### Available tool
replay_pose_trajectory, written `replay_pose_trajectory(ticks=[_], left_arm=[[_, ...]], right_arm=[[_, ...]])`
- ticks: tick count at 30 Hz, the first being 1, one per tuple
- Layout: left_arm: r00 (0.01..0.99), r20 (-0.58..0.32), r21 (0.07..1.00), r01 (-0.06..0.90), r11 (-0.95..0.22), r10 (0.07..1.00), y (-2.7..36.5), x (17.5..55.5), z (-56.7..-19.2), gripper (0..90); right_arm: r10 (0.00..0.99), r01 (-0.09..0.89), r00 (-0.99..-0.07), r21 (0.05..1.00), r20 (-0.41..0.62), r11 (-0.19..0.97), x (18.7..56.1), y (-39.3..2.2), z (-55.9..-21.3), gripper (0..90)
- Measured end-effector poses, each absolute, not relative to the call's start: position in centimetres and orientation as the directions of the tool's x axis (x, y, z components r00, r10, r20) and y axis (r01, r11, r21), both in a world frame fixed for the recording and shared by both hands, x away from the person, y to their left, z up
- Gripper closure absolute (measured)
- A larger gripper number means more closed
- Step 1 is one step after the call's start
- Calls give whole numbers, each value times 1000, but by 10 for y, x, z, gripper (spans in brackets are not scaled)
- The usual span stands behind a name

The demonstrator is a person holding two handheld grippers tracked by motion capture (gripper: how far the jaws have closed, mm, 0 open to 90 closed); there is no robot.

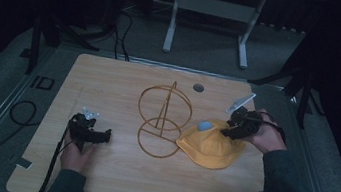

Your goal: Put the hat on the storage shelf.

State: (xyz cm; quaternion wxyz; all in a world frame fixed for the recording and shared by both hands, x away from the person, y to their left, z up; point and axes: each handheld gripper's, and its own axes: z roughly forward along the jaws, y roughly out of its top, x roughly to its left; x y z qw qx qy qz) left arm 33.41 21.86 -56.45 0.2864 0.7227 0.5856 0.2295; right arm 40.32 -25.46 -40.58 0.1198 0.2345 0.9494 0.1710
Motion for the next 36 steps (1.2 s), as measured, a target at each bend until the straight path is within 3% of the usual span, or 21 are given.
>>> replay_pose_trajectory(ticks=[10, 12, 17, 21, 36], left_arm=[[210, -3, 682, 716, -151, 978, 219, 334, -564, 4], [210, -3, 682, 716, -151, 978, 219, 334, -564, 4], [209, -4, 683, 715, -150, 978, 219, 334, -565, 4], [209, -4, 683, 715, -150, 978, 219, 334, -564, 3], [210, -3, 681, 716, -152, 978, 219, 334, -564, 4]], right_arm=[[418, 363, -898, 303, -139, 881, 414, -246, -411, 535], [394, 344, -908, 284, -143, 895, 415, -244, -413, 574], [353, 307, -924, 262, -148, 915, 414, -243, -412, 766], [332, 285, -926, 246, -177, 926, 411, -243, -410, 817], [359, 301, -910, 265, -208, 916, 408, -251, -393, 840]])
